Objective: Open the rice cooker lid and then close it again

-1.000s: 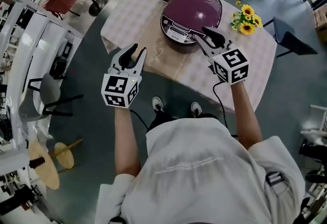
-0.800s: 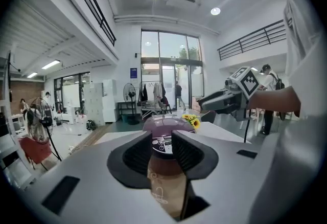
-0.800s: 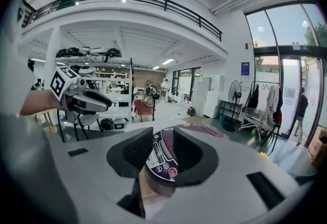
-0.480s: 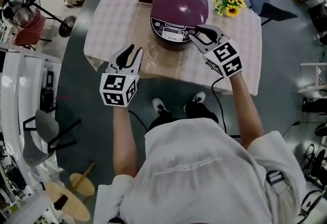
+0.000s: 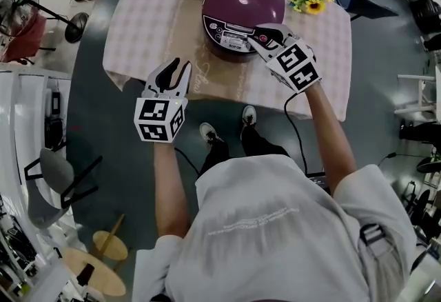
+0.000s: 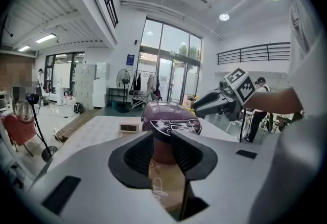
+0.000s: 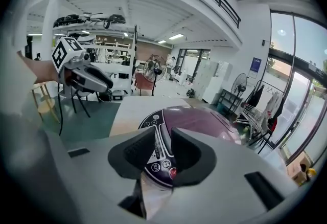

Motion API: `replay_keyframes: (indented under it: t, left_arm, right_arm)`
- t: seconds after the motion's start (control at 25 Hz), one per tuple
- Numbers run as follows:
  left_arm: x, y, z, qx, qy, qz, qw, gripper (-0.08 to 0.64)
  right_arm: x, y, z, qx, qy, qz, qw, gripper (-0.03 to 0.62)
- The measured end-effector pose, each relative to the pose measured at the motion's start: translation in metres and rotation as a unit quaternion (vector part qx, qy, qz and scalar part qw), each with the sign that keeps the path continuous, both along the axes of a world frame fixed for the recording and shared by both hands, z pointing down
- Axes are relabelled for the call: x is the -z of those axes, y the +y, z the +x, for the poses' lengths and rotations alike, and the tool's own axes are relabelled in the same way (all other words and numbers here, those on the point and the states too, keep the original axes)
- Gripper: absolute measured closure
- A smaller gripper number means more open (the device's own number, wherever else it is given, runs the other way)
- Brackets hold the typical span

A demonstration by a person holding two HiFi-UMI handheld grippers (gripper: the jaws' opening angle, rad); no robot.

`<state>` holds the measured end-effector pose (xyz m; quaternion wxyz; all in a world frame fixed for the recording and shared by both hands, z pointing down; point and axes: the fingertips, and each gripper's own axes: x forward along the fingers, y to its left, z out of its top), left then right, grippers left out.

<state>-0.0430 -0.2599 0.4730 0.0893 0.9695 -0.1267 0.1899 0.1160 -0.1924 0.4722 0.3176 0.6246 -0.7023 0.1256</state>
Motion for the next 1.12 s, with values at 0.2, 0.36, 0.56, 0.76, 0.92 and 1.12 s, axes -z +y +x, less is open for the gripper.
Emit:
replay_keyframes:
  t: [0.2,0.36,0.56,0.76,0.92,1.12]
  left_arm:
    - [-0.011,-0.01,-0.005,0.012,-0.011,-0.011,0.9998,0.445]
    - [-0.023,-0.013,-0.008,0.023,-0.023,-0.023,0.9992,0.445]
    - [-0.035,-0.018,-0.009,0.029,-0.035,-0.031,0.9985,0.445]
    - [-0.04,-0.02,-0.009,0.03,-0.04,-0.035,0.9981,0.445]
    - [-0.042,-0.021,-0.009,0.03,-0.045,-0.038,0.9978,0.445]
    - [-0.048,-0.02,-0.01,0.031,-0.051,-0.043,0.9973,0.445]
  right_arm:
    - [-0.015,-0.023,-0.007,0.029,0.008,-0.018,0.999,0.493]
    - [-0.027,-0.035,-0.005,0.044,0.012,-0.026,0.999,0.509]
    - [-0.037,-0.047,-0.005,0.06,0.014,-0.033,0.998,0.524]
    - [-0.046,-0.05,-0.004,0.072,0.032,-0.046,0.996,0.534]
    - [-0.052,-0.049,-0.006,0.077,0.04,-0.054,0.995,0.541]
    - [-0.056,-0.048,-0.004,0.077,0.043,-0.048,0.995,0.541]
